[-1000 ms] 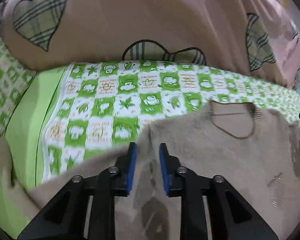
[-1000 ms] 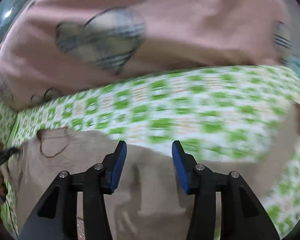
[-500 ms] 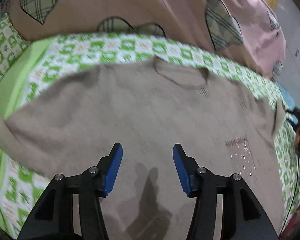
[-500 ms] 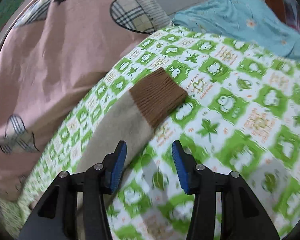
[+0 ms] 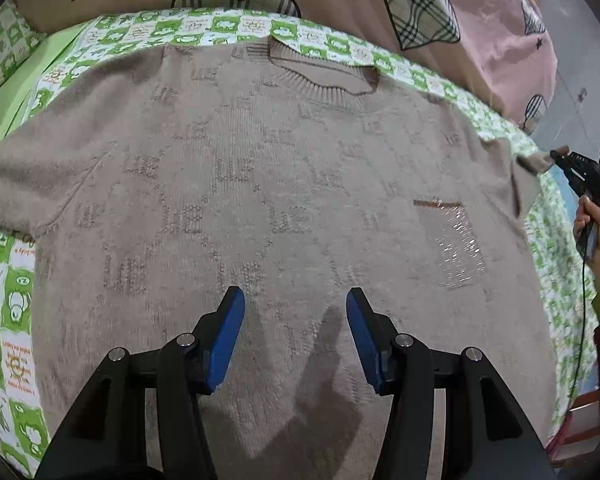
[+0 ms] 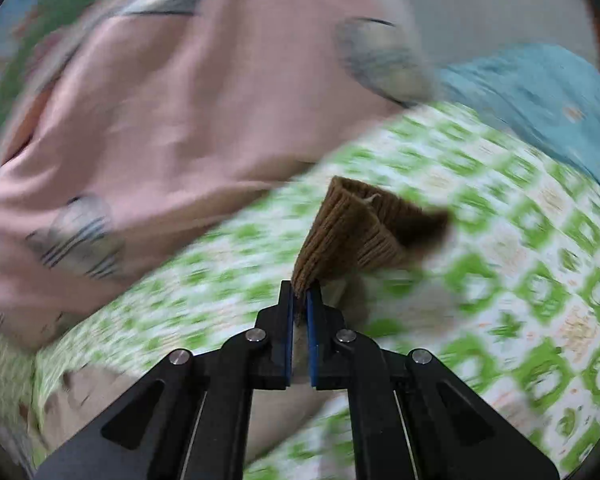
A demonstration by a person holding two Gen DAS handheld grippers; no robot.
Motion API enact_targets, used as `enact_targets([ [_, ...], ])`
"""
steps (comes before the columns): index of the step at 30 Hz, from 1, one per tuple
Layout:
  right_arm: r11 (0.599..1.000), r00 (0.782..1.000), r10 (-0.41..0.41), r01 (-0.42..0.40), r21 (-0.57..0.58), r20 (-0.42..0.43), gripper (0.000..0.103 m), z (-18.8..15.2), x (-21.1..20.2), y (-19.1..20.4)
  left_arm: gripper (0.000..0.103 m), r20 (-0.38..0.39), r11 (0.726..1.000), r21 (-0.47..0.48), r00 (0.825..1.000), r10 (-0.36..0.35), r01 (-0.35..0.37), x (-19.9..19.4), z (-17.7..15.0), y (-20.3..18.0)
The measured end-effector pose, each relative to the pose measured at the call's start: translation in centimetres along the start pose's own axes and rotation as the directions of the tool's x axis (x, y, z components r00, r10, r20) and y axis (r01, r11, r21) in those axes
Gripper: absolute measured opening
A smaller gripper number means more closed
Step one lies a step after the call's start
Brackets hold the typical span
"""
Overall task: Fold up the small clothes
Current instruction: 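Grasp the brown cuff of a sleeve with the right tool and lift it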
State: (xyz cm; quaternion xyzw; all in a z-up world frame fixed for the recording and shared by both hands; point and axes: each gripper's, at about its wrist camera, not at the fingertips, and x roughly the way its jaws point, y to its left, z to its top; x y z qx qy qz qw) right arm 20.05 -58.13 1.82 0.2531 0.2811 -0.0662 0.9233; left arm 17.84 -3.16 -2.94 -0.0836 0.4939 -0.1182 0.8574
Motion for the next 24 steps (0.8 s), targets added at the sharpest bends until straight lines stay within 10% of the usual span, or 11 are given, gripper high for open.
enact_targets([
  [8,0.916,0.943,0.298,-0.326,-0.233,-0.148,0.007,-4.6,-1.2,15.8,0.055,0.042,0.999,-0.026,0.998,-0.036,0.037,-3.4,-1.2,1.2],
  [19,0.631,0.628,0.564,-0.747,-0.211,-0.536,0.007,-18.5,-0.4,35.0,0.057,0.091,0.988,-0.141,0.995,-0.045,0.058,-6.6,-3.3,6.0],
  [24,0.627,0.565,0.515,-0.761,-0.166,-0.645,0.007,-26.2,2.9,39.0,0.057,0.100,0.981,-0.183,0.994,-0.045,0.063,-7.0,-3.7,7.8],
])
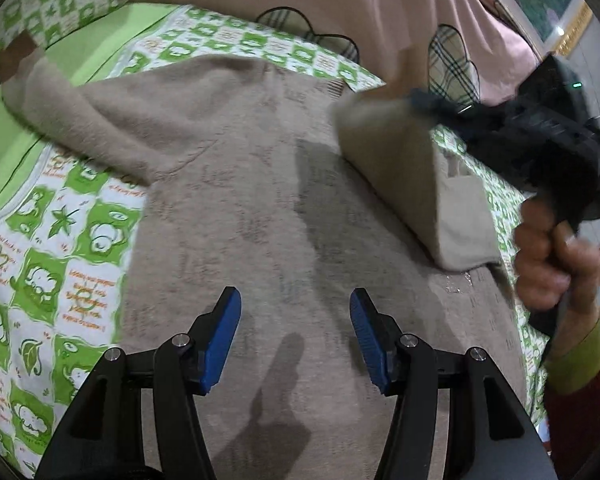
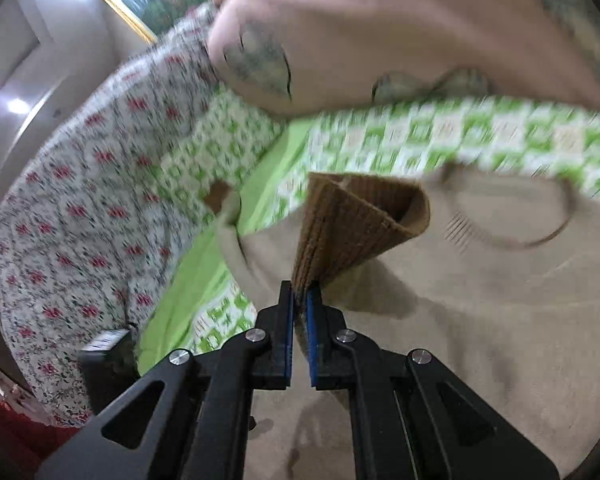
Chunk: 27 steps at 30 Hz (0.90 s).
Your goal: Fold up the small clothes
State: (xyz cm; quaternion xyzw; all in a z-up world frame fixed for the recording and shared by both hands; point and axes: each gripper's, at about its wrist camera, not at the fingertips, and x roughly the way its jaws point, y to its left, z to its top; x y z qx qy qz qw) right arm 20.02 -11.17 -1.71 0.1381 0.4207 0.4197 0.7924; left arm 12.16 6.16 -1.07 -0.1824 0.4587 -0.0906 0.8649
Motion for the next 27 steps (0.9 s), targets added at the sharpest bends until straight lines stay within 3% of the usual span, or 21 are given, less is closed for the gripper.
enact_targets([
  [7,0.993,0.996,0.007,0.004,0.118,-0.086,0.011,-2.3,4.8,-2.6,0.059,0.002,0.999,-0.044,1.000,-0.008,0.008,0.9,1.0,1.5],
  [9,0.988,0.996,-0.001,0.016,0.152,-0.094,0.035,-2.5,4.5,-3.3,0.060,-0.002,0.998,-0.051,1.000,-0.021,0.020,1.7,1.6,1.5],
  [10,0.986,0.996,-0.012,0.027,0.164,-0.091,0.056,-2.5,4.0,-3.6,0.061,-0.005,0.998,-0.053,1.000,-0.026,0.026,2.0,1.8,1.3],
  [11,0.985,0.997,-0.017,0.029,0.170,-0.076,0.059,-2.4,3.5,-3.7,0.062,-0.008,0.998,-0.057,0.999,-0.035,0.034,2.6,2.2,1.1],
  [17,0.974,0.995,-0.067,0.050,0.221,0.068,0.059,-3.0,-3.7,-4.9,0.069,-0.017,0.991,-0.081,0.993,-0.113,0.111,5.6,4.9,0.1],
  [20,0.962,0.986,-0.117,0.081,0.262,0.122,0.059,-3.7,-7.2,-5.9,0.069,-0.023,0.993,-0.088,0.996,-0.086,0.084,7.5,6.5,-0.1],
  [22,0.948,0.974,-0.162,0.110,0.300,0.156,0.059,-4.7,-10.0,-6.9,0.062,-0.006,0.991,-0.100,0.996,-0.086,0.085,7.9,7.3,0.3],
  [23,0.941,0.968,-0.186,0.125,0.315,0.169,0.059,-5.4,-11.2,-7.2,0.046,0.004,0.992,-0.096,0.997,-0.082,0.082,7.8,7.5,0.4],
  [24,0.934,0.961,-0.211,0.143,0.328,0.181,0.059,-5.9,-12.2,-7.5,0.017,0.013,0.993,-0.083,0.997,-0.078,0.079,7.6,7.4,0.6],
  [25,0.924,0.949,-0.249,0.172,0.341,0.196,0.059,-6.6,-13.5,-7.9,0.005,0.018,0.995,-0.064,0.997,-0.074,0.075,7.3,7.2,0.8],
  [27,0.899,0.919,-0.331,0.238,0.368,0.213,0.059,-7.5,-15.8,-8.9,0.008,0.060,0.998,-0.043,0.997,-0.043,0.046,6.4,7.0,1.3],
])
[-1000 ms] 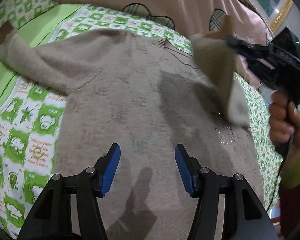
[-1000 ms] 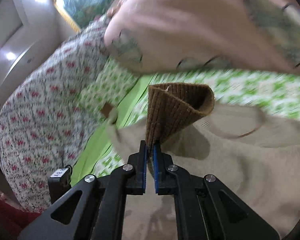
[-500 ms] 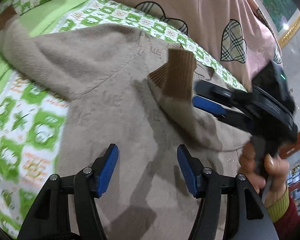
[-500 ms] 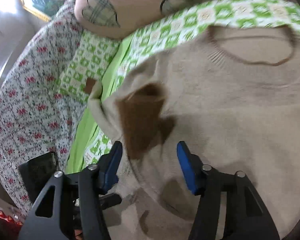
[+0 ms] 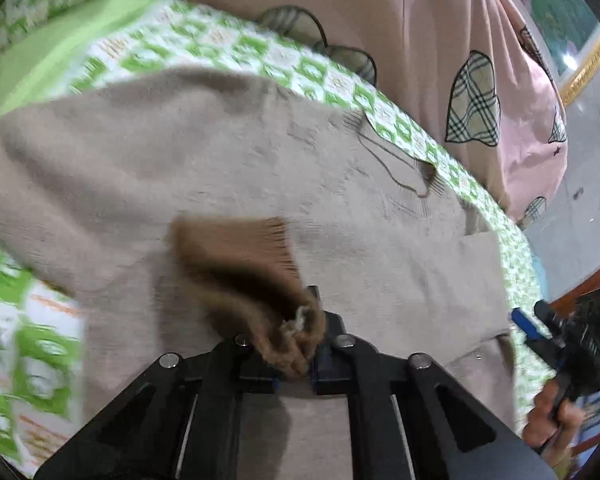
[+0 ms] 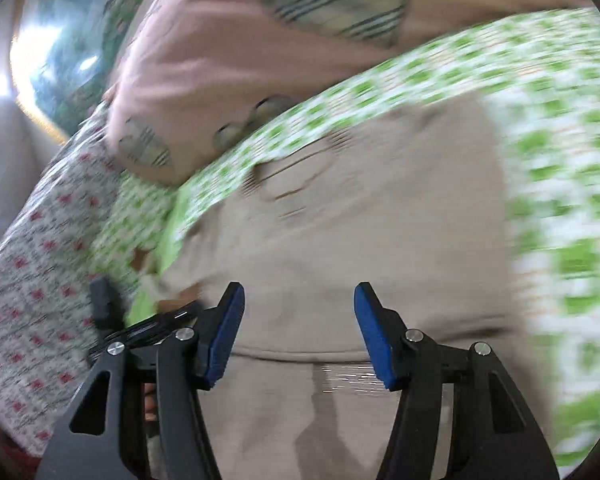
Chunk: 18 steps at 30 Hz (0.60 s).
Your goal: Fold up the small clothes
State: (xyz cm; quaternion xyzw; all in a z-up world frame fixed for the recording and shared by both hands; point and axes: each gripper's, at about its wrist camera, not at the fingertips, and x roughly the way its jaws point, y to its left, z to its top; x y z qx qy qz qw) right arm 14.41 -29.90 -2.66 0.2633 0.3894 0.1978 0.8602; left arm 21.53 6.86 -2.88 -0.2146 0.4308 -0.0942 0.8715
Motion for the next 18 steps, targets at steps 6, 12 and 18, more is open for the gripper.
enact_targets([
  [6,0.970,0.972,-0.233,0.232,0.076,0.009,0.059,3.0,-1.8,-5.1,0.012,-0.007,0.998,-0.052,1.000,-0.016,0.016,-0.3,0.4,2.0],
  [12,0.960,0.958,-0.279,0.280,0.011,-0.069,0.059,5.5,3.9,-5.8,0.008,-0.012,0.999,0.025,1.000,0.023,-0.023,0.2,-0.2,0.9],
  [18,0.949,0.949,-0.315,0.315,-0.006,0.012,0.009,6.1,2.1,-6.1,0.007,0.042,0.991,0.137,0.999,-0.007,0.001,-0.4,0.8,-1.7],
])
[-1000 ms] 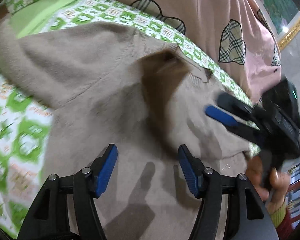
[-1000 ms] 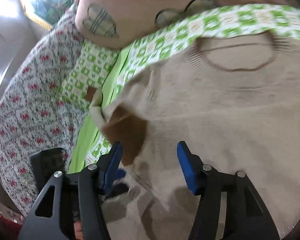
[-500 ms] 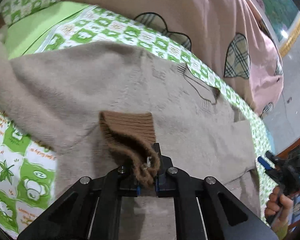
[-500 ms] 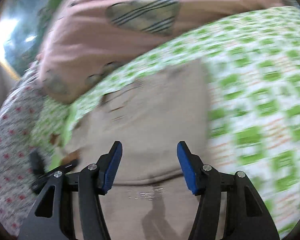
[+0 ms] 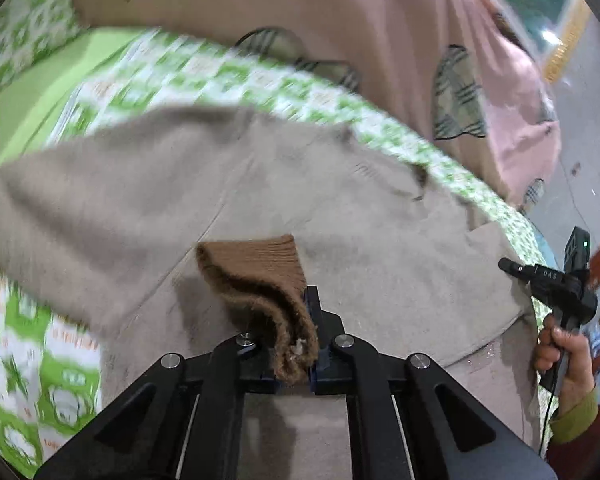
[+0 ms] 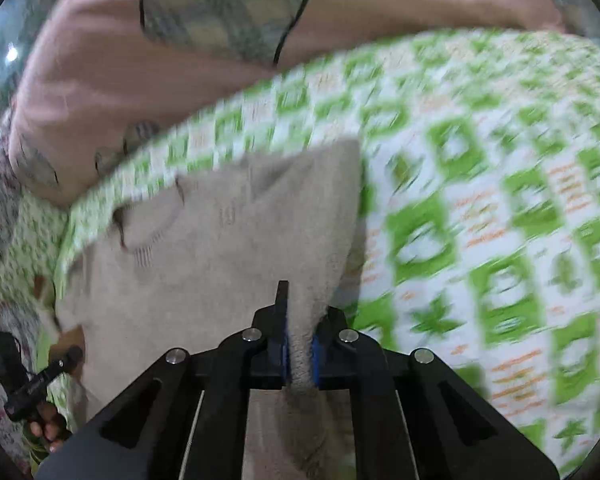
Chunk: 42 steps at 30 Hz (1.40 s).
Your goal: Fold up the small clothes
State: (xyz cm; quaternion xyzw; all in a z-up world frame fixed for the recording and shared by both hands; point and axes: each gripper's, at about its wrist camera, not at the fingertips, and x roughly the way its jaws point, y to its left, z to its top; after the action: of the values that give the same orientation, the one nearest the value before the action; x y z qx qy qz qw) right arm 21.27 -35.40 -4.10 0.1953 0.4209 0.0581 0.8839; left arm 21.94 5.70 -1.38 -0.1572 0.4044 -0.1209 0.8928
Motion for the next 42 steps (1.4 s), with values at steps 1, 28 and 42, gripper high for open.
enact_targets([
  [1,1.000,1.000,-0.013,0.013,0.002,0.020,0.008,0.1,-0.5,-0.4,0.007,0.011,1.000,0.018,1.000,0.002,-0.002,0.1,0.3,-0.5],
  [28,0.996,0.995,0.082,-0.084,-0.027,-0.057,0.052,-7.8,-5.0,5.0,0.045,0.076,0.939,-0.303,0.978,0.192,-0.161,-9.1,-0.5,14.2],
  [42,0.975,0.961,0.204,-0.217,-0.051,-0.188,0.052,-13.3,-5.5,11.2,0.064,0.140,0.749,-0.658,0.965,0.222,-0.077,-8.7,6.7,34.4],
])
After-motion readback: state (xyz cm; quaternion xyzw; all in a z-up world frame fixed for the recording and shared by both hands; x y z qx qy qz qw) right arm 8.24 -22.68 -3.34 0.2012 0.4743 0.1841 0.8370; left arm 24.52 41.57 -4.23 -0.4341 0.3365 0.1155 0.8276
